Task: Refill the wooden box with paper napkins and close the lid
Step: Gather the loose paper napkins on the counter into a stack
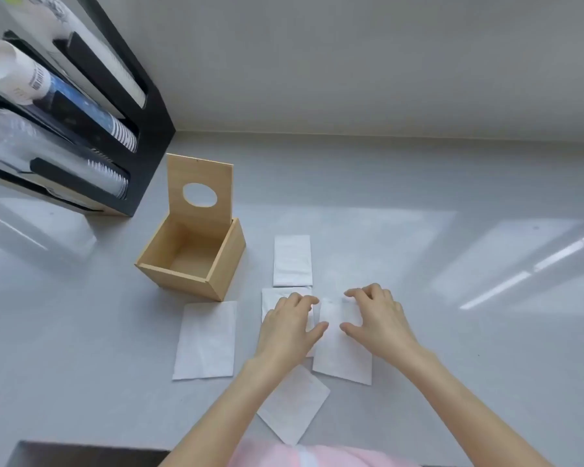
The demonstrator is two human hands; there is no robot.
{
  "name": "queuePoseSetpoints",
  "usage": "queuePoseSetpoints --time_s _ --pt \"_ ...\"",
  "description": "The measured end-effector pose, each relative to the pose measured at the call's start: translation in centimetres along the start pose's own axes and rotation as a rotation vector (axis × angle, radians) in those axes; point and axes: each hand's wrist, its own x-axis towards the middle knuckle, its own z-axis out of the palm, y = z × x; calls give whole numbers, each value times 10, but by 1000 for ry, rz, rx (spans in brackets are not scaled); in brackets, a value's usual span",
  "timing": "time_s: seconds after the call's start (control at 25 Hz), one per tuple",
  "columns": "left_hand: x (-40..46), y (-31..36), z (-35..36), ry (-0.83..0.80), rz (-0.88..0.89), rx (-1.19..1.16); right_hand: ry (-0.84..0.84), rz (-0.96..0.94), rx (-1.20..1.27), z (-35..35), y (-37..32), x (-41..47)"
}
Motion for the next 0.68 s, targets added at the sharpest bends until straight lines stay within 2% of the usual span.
queuePoseSetpoints --time_s 0.12,0.4,0.52,0.6,0.68 --pt "0 -3 10 -16 -22 -7 20 34 2 3 3 2" --pt "0 -6 20 28 -7 26 -97 84 19 1 3 12" --pt "1 -6 19 18 -15 -5 -98 60 51 2 2 9" --pt "1 -6 17 4 -26 -14 -68 33 129 2 0 5" --pt "-1 -3 11 9 -62 -131 -50 17 325 -5 -3 1"
